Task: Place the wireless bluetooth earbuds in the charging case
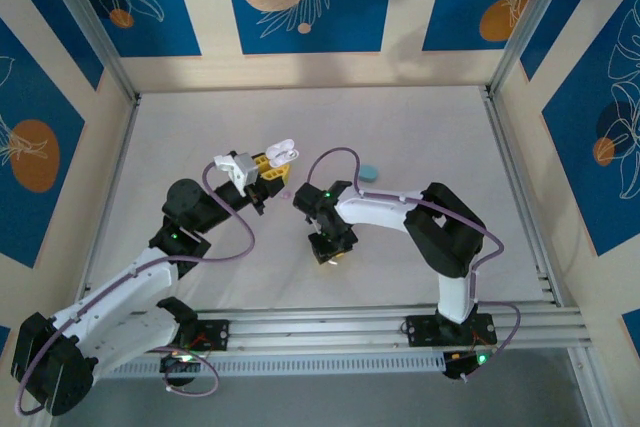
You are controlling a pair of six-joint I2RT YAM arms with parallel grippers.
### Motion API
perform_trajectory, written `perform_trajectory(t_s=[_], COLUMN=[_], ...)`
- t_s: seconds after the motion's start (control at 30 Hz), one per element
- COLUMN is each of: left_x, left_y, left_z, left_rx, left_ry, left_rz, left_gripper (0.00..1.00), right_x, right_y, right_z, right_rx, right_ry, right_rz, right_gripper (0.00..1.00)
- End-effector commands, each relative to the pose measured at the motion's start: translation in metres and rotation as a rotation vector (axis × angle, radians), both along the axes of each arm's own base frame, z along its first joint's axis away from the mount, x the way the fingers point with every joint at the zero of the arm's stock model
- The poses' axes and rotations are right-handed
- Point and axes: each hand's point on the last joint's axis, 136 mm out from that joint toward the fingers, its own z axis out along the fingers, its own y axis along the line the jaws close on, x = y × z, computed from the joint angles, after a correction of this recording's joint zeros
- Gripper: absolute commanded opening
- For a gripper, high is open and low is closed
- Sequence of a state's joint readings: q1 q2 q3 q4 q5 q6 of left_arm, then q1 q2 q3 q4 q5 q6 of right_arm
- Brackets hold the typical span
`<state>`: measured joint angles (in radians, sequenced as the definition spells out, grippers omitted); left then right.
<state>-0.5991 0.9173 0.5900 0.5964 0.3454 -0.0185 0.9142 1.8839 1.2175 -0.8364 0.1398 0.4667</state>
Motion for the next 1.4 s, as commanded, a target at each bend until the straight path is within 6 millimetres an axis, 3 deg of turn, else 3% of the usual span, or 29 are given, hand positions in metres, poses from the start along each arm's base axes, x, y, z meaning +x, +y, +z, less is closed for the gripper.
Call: perform_trajectory(t_s=[0.0,0.53,0.77,0.9,1.07,1.37], left_x=[-0.005,-0.006,-0.005,-0.003,0.003,0.020], left_y=[0.002,0.003,0.002,0.001,-0.003,-0.019], left_z=[0.015,0.014,0.012,0.011,0.006,-0.002], left_rx=[-0.022,-0.020,-0.019,-0.018,-0.017,-0.070], left_ry=[-0.042,-0.037,-0.035,-0.029,-0.009,0.053], left_rz=[0.003,0.004,0.006,0.005,0.004,-0.018], left_gripper=[0.18,0.18,0.18,0.18,0.18,0.17], right_x=[-0.003,0.001,0.010,0.022,0.040,0.080], right_y=[0.000,0.005,0.005,0.000,-0.009,-0.041], right_z=[-0.003,-0.006,0.016,0.041,0.089,0.209], right_rx=[-0.030,-0.037,0.004,0.059,0.202,0.607], right_ry=[0.014,0.016,-0.052,-0.115,-0.222,-0.535], right_rz=[0.012,0.020,-0.011,-0.079,-0.212,-0.538], right_gripper=[0.37,0.33,0.29,0.29,0.29,0.29])
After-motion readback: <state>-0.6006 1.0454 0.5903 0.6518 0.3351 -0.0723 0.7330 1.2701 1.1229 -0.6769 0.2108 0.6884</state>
